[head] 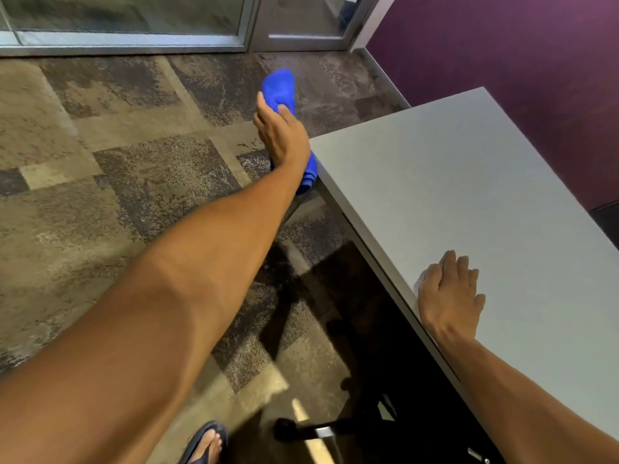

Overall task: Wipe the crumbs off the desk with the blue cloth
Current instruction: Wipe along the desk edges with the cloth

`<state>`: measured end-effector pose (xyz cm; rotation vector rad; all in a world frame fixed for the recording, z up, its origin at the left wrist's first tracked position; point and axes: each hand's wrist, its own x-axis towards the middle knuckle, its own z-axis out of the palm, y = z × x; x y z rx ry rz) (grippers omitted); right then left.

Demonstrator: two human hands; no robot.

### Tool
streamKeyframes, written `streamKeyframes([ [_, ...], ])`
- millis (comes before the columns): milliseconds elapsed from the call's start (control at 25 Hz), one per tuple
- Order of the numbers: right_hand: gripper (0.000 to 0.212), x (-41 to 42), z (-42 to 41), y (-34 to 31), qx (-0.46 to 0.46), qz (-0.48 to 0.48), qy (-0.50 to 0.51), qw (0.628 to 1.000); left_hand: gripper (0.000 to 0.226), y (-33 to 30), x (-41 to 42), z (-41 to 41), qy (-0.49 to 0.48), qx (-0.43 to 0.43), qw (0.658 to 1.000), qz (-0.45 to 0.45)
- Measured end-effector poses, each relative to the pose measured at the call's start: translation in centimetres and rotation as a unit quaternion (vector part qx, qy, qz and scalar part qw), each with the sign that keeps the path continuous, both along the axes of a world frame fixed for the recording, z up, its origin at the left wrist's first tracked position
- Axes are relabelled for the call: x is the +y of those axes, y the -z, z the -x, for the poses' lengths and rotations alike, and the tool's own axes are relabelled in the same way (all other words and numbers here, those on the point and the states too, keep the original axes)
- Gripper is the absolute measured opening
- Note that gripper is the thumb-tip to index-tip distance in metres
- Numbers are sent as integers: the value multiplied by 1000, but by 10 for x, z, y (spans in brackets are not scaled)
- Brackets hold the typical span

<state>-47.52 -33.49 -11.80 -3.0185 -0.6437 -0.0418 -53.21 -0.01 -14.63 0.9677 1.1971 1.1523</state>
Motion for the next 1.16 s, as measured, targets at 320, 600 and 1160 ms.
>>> streamKeyframes([
  [320,69,2,4,-3,2,10,-1,1000,36,-1,-6,60,-170,-56,974,138],
  [600,56,3,5,-5,14,8,6,1000,90,-12,-110,104,78,-236,936,250],
  [1160,58,4,6,-8,22,-3,16,1000,91,3,-221,106,427,-29,904,14],
])
